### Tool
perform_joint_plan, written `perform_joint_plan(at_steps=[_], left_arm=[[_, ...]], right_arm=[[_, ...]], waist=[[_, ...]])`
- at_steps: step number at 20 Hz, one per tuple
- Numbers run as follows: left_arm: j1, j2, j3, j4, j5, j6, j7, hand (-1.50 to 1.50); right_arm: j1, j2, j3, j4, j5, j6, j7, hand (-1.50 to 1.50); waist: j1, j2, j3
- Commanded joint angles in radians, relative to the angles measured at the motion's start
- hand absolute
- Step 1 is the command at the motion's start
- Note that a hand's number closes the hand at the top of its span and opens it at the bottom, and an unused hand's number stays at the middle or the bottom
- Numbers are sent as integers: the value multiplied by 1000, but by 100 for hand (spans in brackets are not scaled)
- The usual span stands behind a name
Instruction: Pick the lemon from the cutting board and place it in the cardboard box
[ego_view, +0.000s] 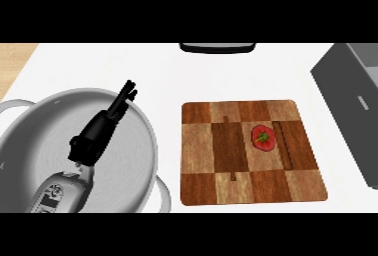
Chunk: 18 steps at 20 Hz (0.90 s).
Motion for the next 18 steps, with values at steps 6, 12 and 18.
perform_joint_plan(at_steps=[6, 12, 18], left_arm=[[-25, -36, 6, 20, -4, -22, 28, 0], [-2, -29, 17, 29, -2, -33, -2, 0], [-15, -73, -7, 82, -39, -8, -25, 0]], right_arm=[[-319, -33, 214, 192, 127, -97, 68, 150], [-430, 47, 399, 327, 322, -206, -22, 150], [-597, 134, 521, 519, 462, -265, -47, 150]], waist=[[5, 5, -3], [11, 7, -3], [10, 8, -3]])
